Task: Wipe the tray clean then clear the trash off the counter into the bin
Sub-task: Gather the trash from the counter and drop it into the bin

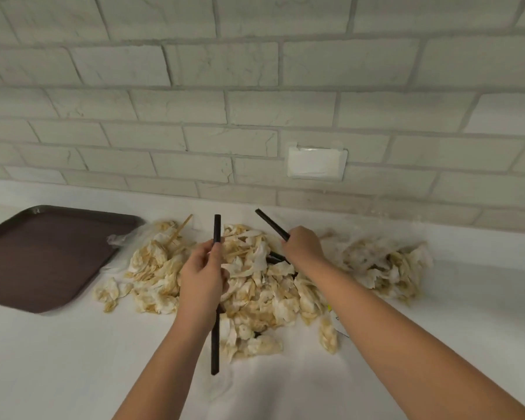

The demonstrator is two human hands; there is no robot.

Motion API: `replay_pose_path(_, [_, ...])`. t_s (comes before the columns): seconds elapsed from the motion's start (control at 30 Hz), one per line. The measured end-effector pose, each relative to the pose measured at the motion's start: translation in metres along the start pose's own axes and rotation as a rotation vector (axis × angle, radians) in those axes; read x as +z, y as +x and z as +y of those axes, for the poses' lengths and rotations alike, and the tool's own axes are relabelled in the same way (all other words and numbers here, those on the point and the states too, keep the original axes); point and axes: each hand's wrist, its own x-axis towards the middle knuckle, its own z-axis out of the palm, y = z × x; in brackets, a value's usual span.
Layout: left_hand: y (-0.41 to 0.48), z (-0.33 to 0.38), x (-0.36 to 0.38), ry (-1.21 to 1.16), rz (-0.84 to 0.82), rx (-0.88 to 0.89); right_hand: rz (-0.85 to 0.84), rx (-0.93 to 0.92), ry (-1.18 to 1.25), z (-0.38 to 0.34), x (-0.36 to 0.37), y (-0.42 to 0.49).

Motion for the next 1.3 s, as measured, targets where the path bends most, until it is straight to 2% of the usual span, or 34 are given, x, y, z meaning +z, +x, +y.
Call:
replay_pose_path(0.13, [0.024,-0.013,-0.008,0.02,-0.052,-0.184,-0.095,0.163,-0.214,0.017,0.019,0.021])
replay_pose_path(0.27, [0.036,-0.028,0.006,0.109,-0.112,-0.262,-0.2,0.139,-0.332,0.031,0.013,0.023])
replay_pose_path(0.33, [0.041,-0.036,0.021,0.184,-0.16,-0.254,-0.269,0.116,-0.391,0.039,0.005,0.017])
replay_pose_path(0.43, [0.052,-0.048,0.046,0.417,-0.239,-0.153,-0.311,0.067,-0.422,0.054,-0.007,0.007])
replay_pose_path(0.5, [0.061,-0.056,0.059,0.612,-0.297,-0.066,-0.283,0.049,-0.333,0.062,-0.012,0.001])
replay_pose_path(0.6, [0.07,-0.064,0.072,0.862,-0.402,0.014,-0.155,0.056,-0.083,0.072,-0.023,-0.009])
replay_pose_path(0.8, [0.07,-0.068,0.098,1.365,-0.791,0.243,0.083,0.041,0.256,0.078,-0.057,-0.037])
replay_pose_path(0.93, [0.07,-0.076,0.106,1.515,-0.937,0.408,0.201,0.004,0.502,0.07,-0.077,-0.062])
replay_pose_path(1.1, [0.076,-0.072,0.116,1.475,-0.893,0.591,0.285,-0.095,0.673,0.063,-0.096,-0.088])
replay_pose_path(1.3, [0.071,-0.078,0.134,1.668,-1.024,0.708,0.308,-0.014,0.8,0.072,-0.096,-0.094])
